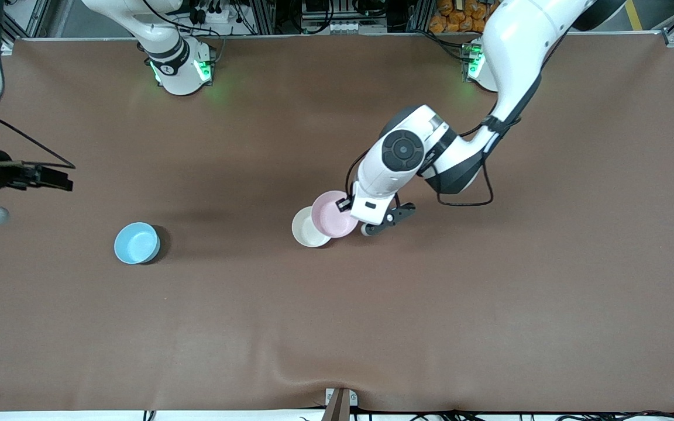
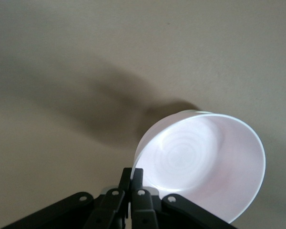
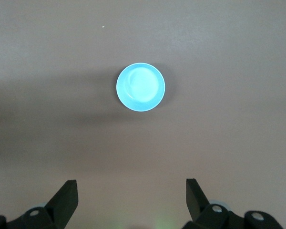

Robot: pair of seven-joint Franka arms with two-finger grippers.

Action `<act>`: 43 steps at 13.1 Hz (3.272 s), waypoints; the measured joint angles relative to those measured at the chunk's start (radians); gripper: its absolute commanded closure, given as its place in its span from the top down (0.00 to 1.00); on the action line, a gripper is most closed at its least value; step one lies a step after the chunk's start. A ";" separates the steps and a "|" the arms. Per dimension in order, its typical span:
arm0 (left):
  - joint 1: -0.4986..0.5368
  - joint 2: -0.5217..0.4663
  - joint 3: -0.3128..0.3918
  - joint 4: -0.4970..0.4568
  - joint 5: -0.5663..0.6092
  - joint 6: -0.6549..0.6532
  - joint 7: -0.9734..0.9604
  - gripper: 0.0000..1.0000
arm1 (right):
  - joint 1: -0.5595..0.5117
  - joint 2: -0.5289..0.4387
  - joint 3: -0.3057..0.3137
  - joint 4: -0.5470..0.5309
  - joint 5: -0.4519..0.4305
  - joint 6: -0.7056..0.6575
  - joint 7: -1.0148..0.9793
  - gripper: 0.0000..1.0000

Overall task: Stack pink and blue bowls on white bowl
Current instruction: 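Lower the pink bowl into the white bowl while the right gripper grasps the blue bowl, then lift the blue bowl with the right gripper while the left gripper withdraws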

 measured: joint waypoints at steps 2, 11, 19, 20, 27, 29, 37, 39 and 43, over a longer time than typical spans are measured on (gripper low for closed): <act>-0.067 0.026 0.068 0.009 0.000 0.044 -0.004 0.00 | 0.002 0.067 0.004 -0.001 0.000 0.042 -0.050 1.00; -0.185 0.114 0.141 0.028 0.000 0.208 -0.038 0.00 | 0.037 0.336 0.013 -0.030 0.036 0.208 -0.335 1.00; -0.218 0.130 0.160 0.031 0.000 0.209 -0.039 1.00 | 0.040 0.347 0.012 -0.291 0.037 0.570 -0.420 1.00; -0.218 0.130 0.160 0.031 0.000 0.209 -0.039 1.00 | 0.034 0.346 0.008 -0.293 0.037 0.571 -0.448 1.00; -0.196 0.053 0.167 0.150 0.006 0.041 -0.046 1.00 | 0.002 0.327 0.004 -0.268 0.037 0.576 -0.555 1.00; -0.140 -0.015 0.169 0.161 0.009 -0.004 -0.003 1.00 | -0.012 0.345 0.003 -0.238 0.036 0.576 -0.626 1.00; 0.058 -0.195 0.164 0.161 0.008 -0.270 0.345 1.00 | -0.061 0.449 0.005 -0.159 0.037 0.577 -0.761 0.27; 0.088 -0.216 0.163 0.161 0.003 -0.303 0.397 1.00 | -0.061 0.449 0.005 -0.157 0.050 0.574 -0.765 0.00; 0.138 -0.254 0.163 0.161 0.003 -0.361 0.500 1.00 | -0.076 0.451 0.004 -0.157 0.188 0.522 -0.901 0.00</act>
